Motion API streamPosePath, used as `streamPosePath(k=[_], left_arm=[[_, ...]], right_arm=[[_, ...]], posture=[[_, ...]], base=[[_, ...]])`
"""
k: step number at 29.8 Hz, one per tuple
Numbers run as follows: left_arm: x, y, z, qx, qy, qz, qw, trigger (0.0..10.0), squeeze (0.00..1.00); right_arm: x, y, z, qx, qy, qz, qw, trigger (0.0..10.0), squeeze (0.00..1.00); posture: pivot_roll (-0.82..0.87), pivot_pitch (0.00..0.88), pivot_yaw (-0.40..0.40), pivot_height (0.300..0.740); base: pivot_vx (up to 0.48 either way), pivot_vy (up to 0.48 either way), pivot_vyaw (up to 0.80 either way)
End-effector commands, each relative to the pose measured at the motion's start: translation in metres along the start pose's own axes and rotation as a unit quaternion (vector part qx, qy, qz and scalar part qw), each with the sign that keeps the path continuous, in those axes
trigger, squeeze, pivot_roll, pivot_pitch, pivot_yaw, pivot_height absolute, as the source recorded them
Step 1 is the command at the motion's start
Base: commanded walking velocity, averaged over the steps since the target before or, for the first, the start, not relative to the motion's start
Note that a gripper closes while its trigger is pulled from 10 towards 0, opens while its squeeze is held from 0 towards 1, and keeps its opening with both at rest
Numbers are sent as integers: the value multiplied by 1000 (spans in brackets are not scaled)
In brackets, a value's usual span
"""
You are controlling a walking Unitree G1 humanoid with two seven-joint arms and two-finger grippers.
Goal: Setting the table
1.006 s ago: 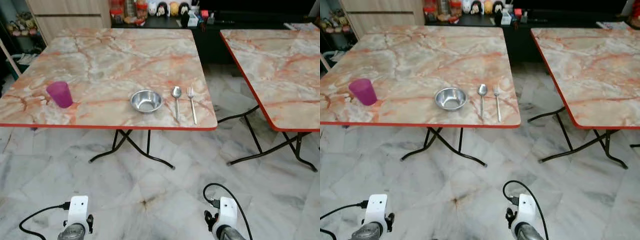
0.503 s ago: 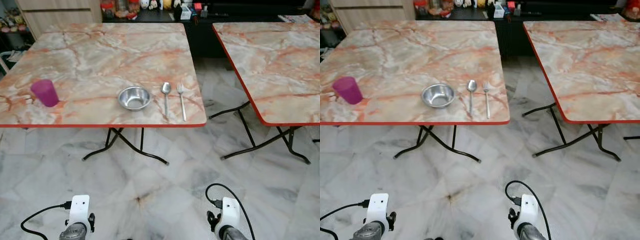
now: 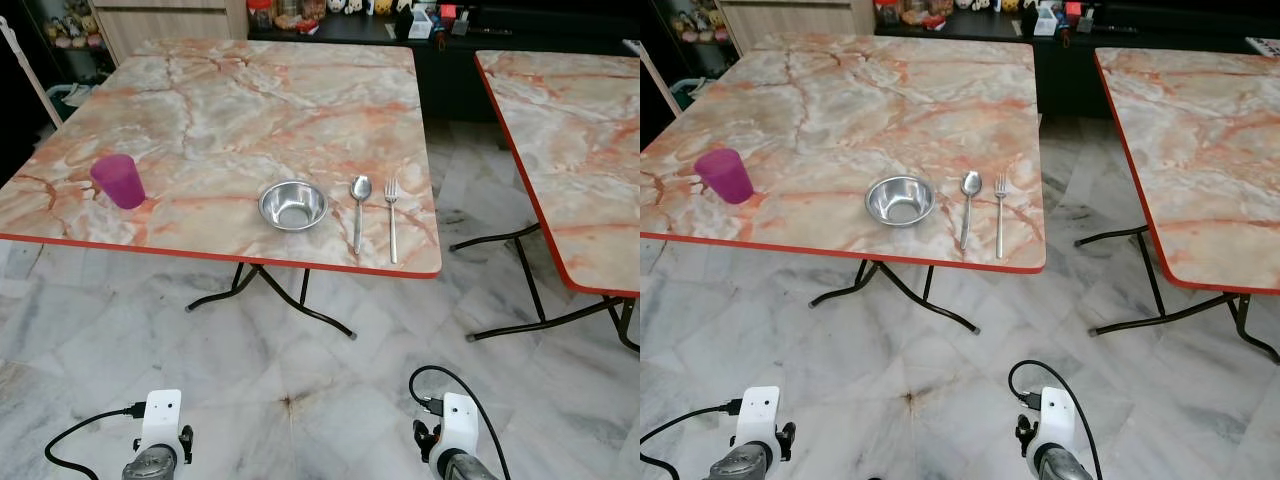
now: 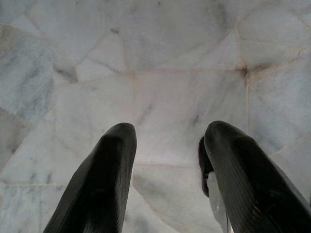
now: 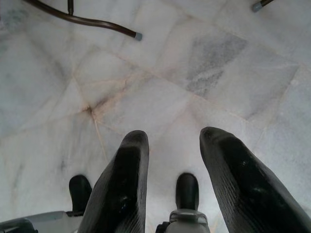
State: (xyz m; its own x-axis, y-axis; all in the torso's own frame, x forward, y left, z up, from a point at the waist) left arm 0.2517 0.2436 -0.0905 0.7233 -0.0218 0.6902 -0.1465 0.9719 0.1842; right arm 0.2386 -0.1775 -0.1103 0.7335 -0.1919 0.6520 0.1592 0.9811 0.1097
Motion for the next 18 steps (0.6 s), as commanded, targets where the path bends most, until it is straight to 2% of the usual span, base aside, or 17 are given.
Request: streamPosePath(k=[1, 15, 18], left_arm=[[-5, 1, 1, 2, 7, 3, 1000, 10000, 0], [-7, 1, 1, -1, 8, 3, 1000, 10000, 0], [-6, 0, 1, -1, 7, 8, 1000, 10000, 0]], right_arm=[[-6, -4, 1, -5, 8, -4, 1000, 10000, 0], [-8, -6, 2, -10, 12, -10, 1000, 10000, 0], [-8, -5, 1, -4, 18, 1, 1000, 10000, 0]], posture=[[73, 127, -8, 740], [82, 122, -11, 740], [84, 116, -28, 740]], base=[[315, 0, 0], [327, 0, 0], [347, 0, -631]])
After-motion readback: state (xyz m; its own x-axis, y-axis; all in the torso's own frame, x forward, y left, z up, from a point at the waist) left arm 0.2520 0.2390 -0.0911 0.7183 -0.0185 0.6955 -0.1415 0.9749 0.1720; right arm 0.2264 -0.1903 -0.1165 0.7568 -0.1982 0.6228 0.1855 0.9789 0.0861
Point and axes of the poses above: a point about 5 cm out from each wrist's last joint towards the gripper, its own z axis pointing back from the gripper into the wrist, its own x axis along the axis of the wrist's last joint, y = z × x, the point moved 5 cm from there along -z, pointing out of the wrist towards the gripper, and after that the axes turned 1 degree about -z, right-handed, at the moved point
